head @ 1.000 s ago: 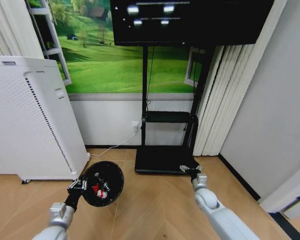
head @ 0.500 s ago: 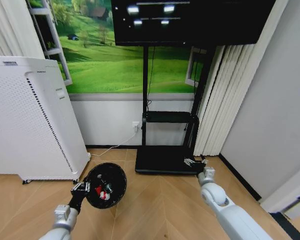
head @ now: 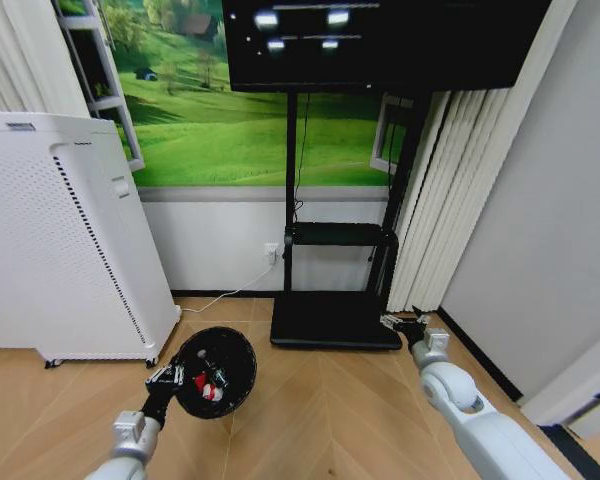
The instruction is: Pick up the trash bin and place the garbage on the floor into it.
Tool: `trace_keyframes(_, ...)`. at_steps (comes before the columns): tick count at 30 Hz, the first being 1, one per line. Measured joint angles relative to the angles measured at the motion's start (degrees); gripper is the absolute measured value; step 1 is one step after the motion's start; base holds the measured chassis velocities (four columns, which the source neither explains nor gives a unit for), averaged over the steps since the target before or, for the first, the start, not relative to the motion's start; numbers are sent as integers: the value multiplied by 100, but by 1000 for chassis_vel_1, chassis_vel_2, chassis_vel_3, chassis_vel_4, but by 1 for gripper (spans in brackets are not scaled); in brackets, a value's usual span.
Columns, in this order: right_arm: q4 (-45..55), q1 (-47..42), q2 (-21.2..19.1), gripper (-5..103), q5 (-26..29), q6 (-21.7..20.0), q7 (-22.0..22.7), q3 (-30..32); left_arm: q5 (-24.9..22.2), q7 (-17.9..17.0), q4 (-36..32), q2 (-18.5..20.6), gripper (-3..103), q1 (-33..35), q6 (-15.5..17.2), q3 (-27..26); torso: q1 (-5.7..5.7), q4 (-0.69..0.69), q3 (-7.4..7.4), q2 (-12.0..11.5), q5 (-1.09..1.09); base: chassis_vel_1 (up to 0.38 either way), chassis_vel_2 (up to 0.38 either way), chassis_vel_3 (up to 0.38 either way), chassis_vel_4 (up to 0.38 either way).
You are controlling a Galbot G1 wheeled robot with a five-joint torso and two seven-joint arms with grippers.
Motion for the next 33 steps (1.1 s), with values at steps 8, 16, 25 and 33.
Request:
trace_keyframes(8, -5, 1, 1, 100, 0, 1, 0, -9, -8, -1, 22, -26, 6, -45, -6, -19, 0, 0, 0, 0, 0, 0, 0, 0, 0)
trace_keyframes(16, -9, 4, 2, 100, -1, 7, 1, -12, 16, -1, 66, -83, 6, -44, -49, 34, 0, -1, 0, 0, 0, 10, 14, -10, -14)
trace_keyframes(25, -13, 6, 5, 100, -2, 11, 3, -17, 22, 0, 99, -92, 6, -58, -68, 43, 0, 1, 0, 0, -1, 123, 126, -155, -142)
trace_keyframes(33, -15, 7, 5, 100, -5, 15, 5, -18, 26, 2, 120, -114, 6, -57, -90, 46, 0, 1, 0, 0, -1, 233, 235, -243, -227)
